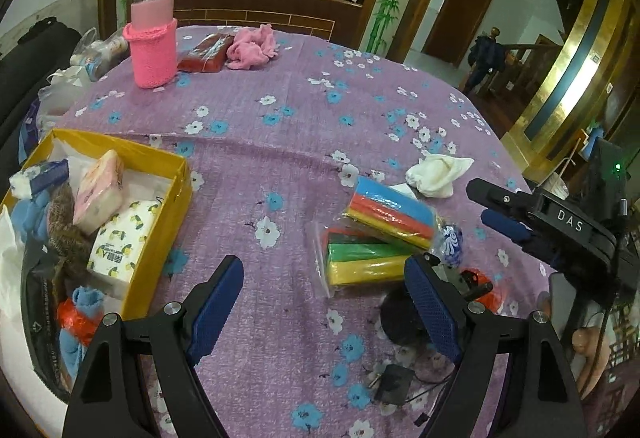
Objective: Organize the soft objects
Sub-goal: 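Close the left gripper on the striped sponge pack while the right gripper nears the blue-patterned bag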
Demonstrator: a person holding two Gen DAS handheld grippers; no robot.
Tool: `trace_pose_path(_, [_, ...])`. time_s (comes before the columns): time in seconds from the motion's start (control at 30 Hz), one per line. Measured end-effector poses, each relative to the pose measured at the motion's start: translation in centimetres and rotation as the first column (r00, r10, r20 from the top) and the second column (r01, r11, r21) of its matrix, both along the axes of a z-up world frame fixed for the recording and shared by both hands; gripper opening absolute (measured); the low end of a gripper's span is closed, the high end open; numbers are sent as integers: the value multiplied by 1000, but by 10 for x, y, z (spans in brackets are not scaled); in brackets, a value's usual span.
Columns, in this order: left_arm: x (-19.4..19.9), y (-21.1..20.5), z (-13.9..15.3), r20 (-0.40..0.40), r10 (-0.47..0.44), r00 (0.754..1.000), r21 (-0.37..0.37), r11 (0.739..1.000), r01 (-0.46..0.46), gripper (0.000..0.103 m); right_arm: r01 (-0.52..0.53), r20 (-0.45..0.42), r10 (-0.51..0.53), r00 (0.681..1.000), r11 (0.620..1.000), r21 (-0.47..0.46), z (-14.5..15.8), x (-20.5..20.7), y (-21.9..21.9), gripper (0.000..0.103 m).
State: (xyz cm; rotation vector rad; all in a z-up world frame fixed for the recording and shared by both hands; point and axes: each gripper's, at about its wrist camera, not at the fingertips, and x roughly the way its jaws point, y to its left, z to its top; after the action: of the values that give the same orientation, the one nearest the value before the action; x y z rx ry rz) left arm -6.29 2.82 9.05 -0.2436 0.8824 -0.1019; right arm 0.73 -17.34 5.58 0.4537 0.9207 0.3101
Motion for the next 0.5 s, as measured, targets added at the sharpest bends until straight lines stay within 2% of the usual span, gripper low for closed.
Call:
trace_pose_path(0.2, [14,-5,0,-21,-13,1000,-8,1000,12,83,22,11,-22,1000,999,-47,2,-2,0,74])
trace_pose_path(0.33, [34,-19,7,-8,-47,999,40,998,47,83,51,16,-50,999,997,-53,3,-2,-6,74])
trace_pose_path(0.5, [58,-38,9,-10,-93,996,65,993,94,83,99,8,-99,995,995,-32,1,-1,-19,74])
